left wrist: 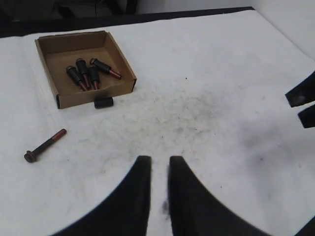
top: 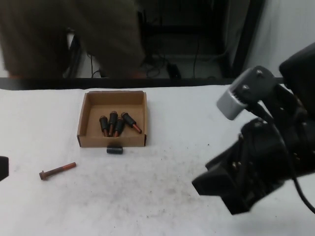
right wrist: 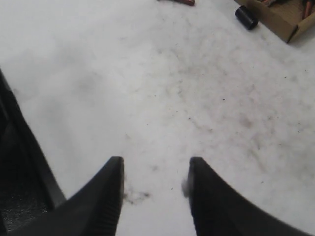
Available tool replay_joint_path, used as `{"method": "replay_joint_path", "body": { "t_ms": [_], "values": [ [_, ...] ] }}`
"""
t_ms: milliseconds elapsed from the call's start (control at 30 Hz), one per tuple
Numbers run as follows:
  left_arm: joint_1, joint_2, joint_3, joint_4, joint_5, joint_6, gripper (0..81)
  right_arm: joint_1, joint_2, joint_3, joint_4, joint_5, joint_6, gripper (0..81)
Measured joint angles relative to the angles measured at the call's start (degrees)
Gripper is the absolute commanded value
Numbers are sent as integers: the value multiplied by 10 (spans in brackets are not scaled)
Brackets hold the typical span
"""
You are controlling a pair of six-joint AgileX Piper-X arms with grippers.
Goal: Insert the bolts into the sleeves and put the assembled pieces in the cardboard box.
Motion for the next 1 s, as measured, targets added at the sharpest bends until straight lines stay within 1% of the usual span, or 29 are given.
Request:
{"method": "replay_joint_path", "body": {
  "t_ms": [133, 233, 300, 667, 800, 900, 1000],
  "values": [
    [0, -4, 0, -1, 0, -3, 132, 0, 47, -25, 3, 13, -29, 398],
    [0, -4, 1, -1, 0, -3, 132, 0, 144, -93, 17, 49, -100, 398],
    [0, -4, 1, -1, 0, -3, 132, -1, 183, -125, 18, 57, -119, 398],
    [0, -4, 1, -1, 0, -3, 132, -1, 327, -278, 17, 70, -169, 398],
    [0, -4, 1, -1, 0, -3, 132, -1, 362, -312, 18, 75, -183, 398],
    [0, -4, 1, -1, 0, -3, 132, -1, 392, -342, 24, 85, -214, 363],
    [0, -4, 1, -1, 0, -3, 132, -1, 421, -366, 32, 106, -271, 328]
  ]
}}
